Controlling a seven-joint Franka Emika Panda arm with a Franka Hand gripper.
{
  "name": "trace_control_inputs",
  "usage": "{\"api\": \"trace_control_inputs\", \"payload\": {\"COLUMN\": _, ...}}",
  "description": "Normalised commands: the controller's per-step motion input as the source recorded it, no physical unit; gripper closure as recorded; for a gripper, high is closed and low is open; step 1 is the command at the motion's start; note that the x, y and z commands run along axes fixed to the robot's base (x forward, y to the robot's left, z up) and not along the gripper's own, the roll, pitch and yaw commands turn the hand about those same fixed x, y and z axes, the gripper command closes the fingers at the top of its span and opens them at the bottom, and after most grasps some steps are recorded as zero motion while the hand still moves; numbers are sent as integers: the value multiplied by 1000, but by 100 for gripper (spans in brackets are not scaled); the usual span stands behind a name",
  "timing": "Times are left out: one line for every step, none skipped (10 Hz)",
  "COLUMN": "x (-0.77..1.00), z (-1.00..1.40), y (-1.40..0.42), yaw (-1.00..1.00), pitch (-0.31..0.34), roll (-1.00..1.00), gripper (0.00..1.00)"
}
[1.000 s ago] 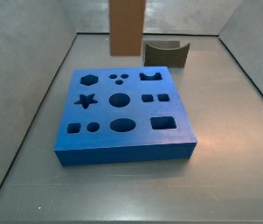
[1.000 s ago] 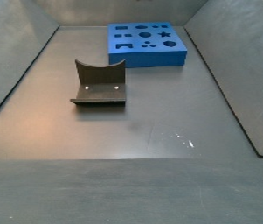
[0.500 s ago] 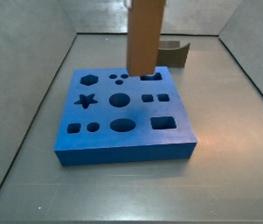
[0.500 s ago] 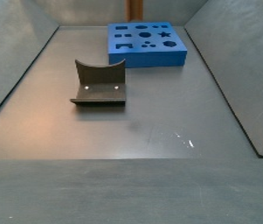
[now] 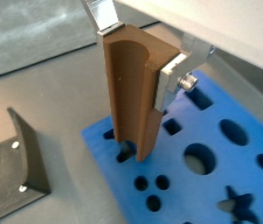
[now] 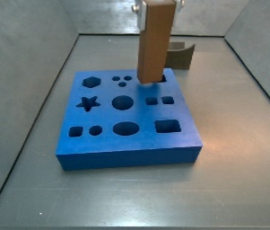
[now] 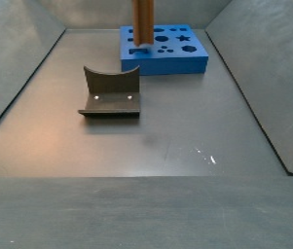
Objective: Insert the arch object.
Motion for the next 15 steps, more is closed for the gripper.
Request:
{"api": "trace_control_inputs", "payload": {"x": 231, "z": -391, "y": 300, "yaw": 0, "pitch": 0, "roll": 104, "gripper": 100}}
{"api": "trace_control_inputs", "payload": {"x": 283, "z": -286, "y": 223, "yaw": -397, "pitch": -4, "roll": 0, "gripper": 100}}
{"api": "trace_control_inputs", "payload": {"x": 260, "z": -289, "y": 200, "yaw": -477, "pitch": -54, "roll": 0, "gripper": 100}}
{"api": "trace_control_inputs", "payload": {"x": 157, "z": -277, "y": 160, "yaw": -403, "pitch": -69, "roll": 0, "gripper": 100}}
{"api": "trace_control_inputs", "payload": {"x": 126, "z": -274, "y": 26, "yaw": -489, "pitch": -109, "roll": -73, "gripper": 100}}
{"api": "trace_control_inputs", "payload": {"x": 0, "z": -271, "y": 0, "yaw": -486, "pitch": -157, "roll": -140, "gripper": 100}}
{"api": "trace_control_inputs", "payload": {"x": -6, "z": -246, "y": -17, "yaw": -563, "pitch": -164, "roll": -234, "gripper": 100}}
{"api": "trace_control_inputs", "payload": {"x": -31, "z": -229, "y": 0, "yaw": -511, "pitch": -180, "roll": -286, "gripper": 100}}
{"api": "trace_control_inputs", "payload": {"x": -91, "z": -254, "y": 0, "yaw": -360, "pitch": -180, "roll": -293, "gripper": 100}}
{"api": "trace_control_inputs", "payload": {"x": -40, "z": -243, "y": 0, "yaw": -169, "pitch": -150, "roll": -339, "gripper": 100}}
{"api": "trace_control_inputs", "payload": {"x": 0, "z": -240, "y": 0, "yaw": -83, "pitch": -131, "roll": -327, "gripper": 100}}
{"api": "trace_control_inputs", "payload": {"x": -9, "z": -223, "y": -34, "yaw": -31, "pitch": -113, "roll": -263, "gripper": 100}}
{"api": "trace_control_inputs", "payload": {"x": 0, "z": -237, "y": -97, "yaw": 0, "pitch": -111, "roll": -169, "gripper": 100}}
{"api": "trace_control_inputs", "payload": {"x": 194, "z": -183, "y": -117, "yaw": -197, "pitch": -116, "roll": -73, "gripper": 100}}
{"api": "trace_control_inputs", "payload": {"x": 254, "z": -120, "y": -103, "yaw": -329, "pitch": -23, "roll": 0, "gripper": 100}}
